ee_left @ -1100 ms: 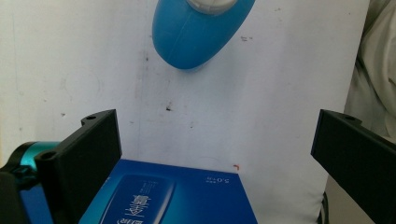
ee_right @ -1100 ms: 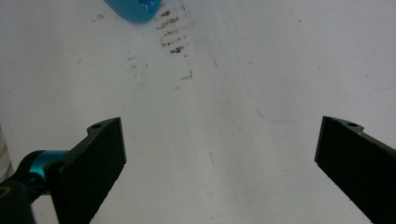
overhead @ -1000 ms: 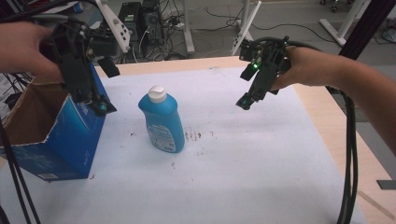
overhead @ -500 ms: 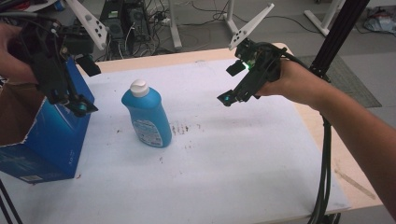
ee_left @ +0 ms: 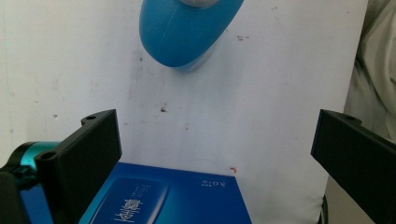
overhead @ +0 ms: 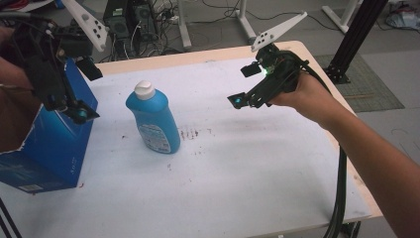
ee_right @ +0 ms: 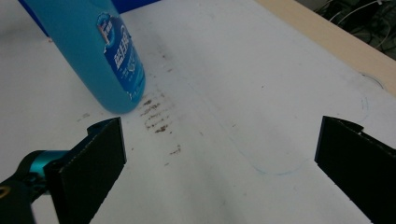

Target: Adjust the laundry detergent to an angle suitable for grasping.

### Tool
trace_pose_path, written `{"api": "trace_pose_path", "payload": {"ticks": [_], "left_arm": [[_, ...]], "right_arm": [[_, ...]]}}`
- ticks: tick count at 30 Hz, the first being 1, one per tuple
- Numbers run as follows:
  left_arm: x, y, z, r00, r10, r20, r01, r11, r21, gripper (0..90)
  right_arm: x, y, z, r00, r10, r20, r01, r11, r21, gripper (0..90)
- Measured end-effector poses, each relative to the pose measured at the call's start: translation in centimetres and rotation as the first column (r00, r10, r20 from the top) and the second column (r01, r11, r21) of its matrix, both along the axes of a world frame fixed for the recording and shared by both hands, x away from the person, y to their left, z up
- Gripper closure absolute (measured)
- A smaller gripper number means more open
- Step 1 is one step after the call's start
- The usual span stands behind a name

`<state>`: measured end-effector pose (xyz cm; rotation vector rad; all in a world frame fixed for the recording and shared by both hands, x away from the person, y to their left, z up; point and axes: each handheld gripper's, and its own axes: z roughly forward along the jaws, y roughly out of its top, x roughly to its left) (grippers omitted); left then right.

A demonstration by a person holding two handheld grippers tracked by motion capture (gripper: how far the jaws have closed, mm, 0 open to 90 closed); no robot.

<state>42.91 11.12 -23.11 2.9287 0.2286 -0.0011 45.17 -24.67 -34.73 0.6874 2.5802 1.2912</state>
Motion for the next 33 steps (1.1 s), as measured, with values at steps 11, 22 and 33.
{"api": "trace_pose_path", "payload": {"ticks": [11, 22, 33], "left_arm": [[0.0, 0.1, -0.1, 1.0, -0.002, 0.001, 0.002, 1.0, -0.001, 1.7], [-0.2, 0.0, -0.4, 1.0, -0.007, 0.002, 0.007, 1.0, -0.002, 1.7], [-0.3, 0.1, -0.5, 1.0, -0.005, 0.004, 0.005, 1.0, -0.008, 1.7]], "right_arm": [[-0.9, -0.2, -1.8, 0.997, -0.076, 0.014, 0.075, 0.994, 0.079, 1.0], [-2.7, 1.3, -3.2, 0.9965, -0.084, -0.003, 0.083, 0.99, 0.115, 1.0], [-4.0, 4.2, -3.0, 0.9988, -0.047, 0.009, 0.046, 0.988, 0.145, 1.0]]}}
